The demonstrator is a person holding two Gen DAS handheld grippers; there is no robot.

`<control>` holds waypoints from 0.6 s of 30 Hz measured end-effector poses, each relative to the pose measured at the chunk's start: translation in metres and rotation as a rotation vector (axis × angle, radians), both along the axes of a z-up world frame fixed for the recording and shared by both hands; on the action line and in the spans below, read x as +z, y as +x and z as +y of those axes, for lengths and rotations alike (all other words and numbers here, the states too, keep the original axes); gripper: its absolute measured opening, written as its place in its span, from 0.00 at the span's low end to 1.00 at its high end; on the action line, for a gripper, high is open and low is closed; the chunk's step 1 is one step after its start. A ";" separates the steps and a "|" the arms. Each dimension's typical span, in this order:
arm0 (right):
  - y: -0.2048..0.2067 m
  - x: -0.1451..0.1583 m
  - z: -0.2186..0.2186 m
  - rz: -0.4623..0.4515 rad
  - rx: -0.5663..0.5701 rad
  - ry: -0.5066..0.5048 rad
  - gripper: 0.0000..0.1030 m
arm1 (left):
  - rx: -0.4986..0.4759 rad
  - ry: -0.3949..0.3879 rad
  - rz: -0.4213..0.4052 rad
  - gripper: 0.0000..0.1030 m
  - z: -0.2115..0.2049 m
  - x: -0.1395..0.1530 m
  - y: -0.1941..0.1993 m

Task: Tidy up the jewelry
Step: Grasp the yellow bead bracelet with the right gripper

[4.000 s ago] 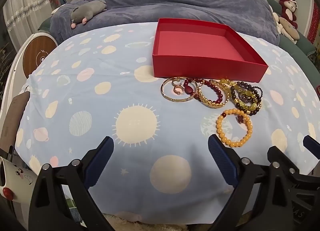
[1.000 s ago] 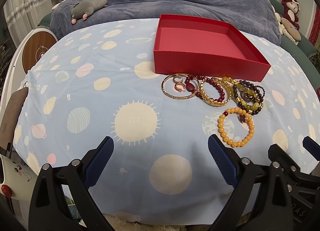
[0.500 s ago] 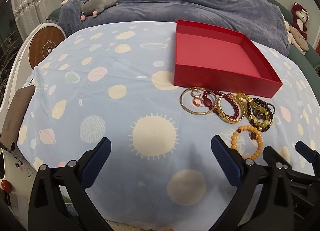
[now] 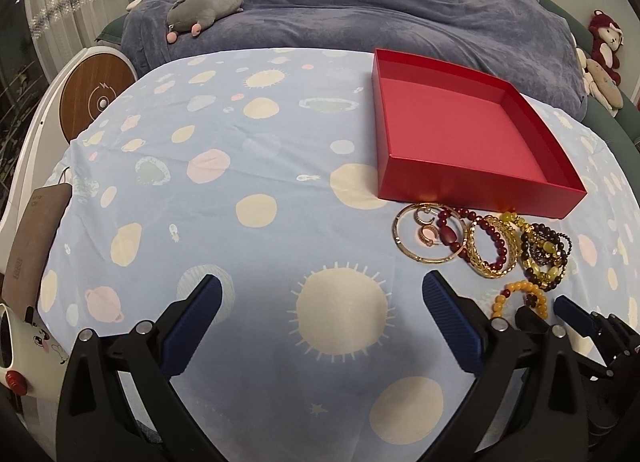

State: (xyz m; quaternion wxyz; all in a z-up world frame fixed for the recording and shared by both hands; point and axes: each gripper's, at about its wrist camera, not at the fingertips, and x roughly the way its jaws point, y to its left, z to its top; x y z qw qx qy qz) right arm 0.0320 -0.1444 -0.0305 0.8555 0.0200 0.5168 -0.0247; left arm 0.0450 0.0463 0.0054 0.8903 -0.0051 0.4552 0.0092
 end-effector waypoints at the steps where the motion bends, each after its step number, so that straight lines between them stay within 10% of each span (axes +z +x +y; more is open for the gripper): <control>1: -0.001 0.000 0.001 -0.003 0.005 0.000 0.42 | -0.003 -0.004 0.002 0.93 -0.001 -0.001 0.001; 6: -0.004 0.003 0.001 0.005 0.036 0.000 0.07 | -0.041 -0.012 0.002 0.93 -0.011 -0.001 0.003; 18: -0.021 0.028 -0.046 -0.010 -0.051 0.045 0.07 | -0.138 -0.031 0.018 0.84 -0.072 -0.015 0.019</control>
